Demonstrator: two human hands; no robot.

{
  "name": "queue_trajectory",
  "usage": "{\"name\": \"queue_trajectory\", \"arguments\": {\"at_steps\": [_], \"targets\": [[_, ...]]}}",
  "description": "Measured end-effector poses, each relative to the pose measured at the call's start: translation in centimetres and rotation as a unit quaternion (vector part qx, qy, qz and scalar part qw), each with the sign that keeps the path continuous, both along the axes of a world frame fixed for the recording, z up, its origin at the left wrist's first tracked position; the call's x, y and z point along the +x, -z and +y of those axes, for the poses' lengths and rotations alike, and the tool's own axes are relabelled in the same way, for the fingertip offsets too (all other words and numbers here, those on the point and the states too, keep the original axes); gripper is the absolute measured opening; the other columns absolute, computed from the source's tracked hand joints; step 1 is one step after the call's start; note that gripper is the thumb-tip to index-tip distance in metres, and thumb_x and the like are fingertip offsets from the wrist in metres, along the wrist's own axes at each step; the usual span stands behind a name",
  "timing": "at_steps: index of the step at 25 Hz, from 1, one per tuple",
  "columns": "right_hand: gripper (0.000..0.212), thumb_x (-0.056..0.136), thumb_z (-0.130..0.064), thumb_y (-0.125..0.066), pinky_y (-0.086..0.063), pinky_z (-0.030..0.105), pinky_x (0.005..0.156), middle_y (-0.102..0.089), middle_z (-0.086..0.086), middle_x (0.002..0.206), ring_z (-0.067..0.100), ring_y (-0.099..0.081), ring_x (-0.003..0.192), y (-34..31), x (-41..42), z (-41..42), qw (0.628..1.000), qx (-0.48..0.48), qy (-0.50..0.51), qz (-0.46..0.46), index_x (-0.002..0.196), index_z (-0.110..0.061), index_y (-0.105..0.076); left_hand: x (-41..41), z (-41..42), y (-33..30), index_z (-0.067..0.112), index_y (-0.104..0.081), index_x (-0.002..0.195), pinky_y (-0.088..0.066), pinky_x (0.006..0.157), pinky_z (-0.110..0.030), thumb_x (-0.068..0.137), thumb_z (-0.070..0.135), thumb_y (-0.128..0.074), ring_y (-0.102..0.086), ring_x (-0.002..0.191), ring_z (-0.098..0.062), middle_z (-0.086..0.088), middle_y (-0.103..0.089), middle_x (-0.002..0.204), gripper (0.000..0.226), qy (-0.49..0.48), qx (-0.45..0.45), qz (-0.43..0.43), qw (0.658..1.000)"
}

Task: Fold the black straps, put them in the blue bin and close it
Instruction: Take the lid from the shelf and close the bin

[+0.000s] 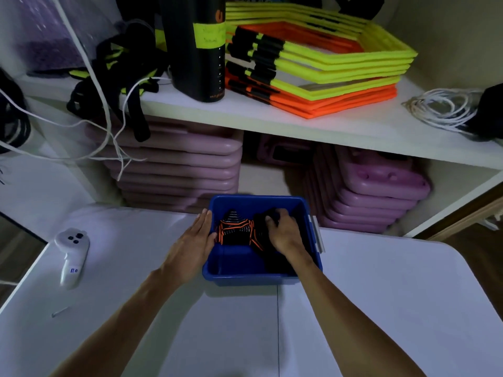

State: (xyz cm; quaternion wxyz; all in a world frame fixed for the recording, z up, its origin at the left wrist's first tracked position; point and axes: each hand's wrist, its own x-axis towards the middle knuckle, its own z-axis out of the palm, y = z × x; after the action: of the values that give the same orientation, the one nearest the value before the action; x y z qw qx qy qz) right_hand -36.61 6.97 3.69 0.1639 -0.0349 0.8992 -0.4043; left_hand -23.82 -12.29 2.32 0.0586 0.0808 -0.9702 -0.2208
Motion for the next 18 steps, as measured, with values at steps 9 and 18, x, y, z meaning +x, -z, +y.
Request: {"name": "queue_trajectory", "arguments": {"at_steps": [9,18], "targets": [[0.035,0.095,-0.035,-0.059,-0.045,0.030,0.089,-0.067,0.015,0.112,0.028,-0.062,0.106,-20.8,-3.8,6.0,0.948,-0.076,0.019,0.307,0.119,-0.010,-0.063,-8.2,5.7,-19.8,0.016,-0.047,0.138,-0.036,0.111,-0.045,0.096,0.050,-0.029,-0.038,0.138,-0.026,-0.010,-0.043,0.148,0.057,0.020,-0.088,0.233,0.968],[0.024,0.095,-0.039,-0.056,-0.053,0.034,0.069,-0.070,0.002,0.086,0.017,-0.065,0.077,-57.1,-2.7,12.4,0.774,-0.070,0.027,0.629,0.099,-0.018,-0.066,-14.3,12.1,-55.0,0.020,-0.057,0.120,-0.042,0.094,-0.037,0.098,0.042,-0.034,-0.050,0.114,-0.019,0.000,-0.057,0.121,0.038,0.046,-0.169,0.570,0.803]]}}
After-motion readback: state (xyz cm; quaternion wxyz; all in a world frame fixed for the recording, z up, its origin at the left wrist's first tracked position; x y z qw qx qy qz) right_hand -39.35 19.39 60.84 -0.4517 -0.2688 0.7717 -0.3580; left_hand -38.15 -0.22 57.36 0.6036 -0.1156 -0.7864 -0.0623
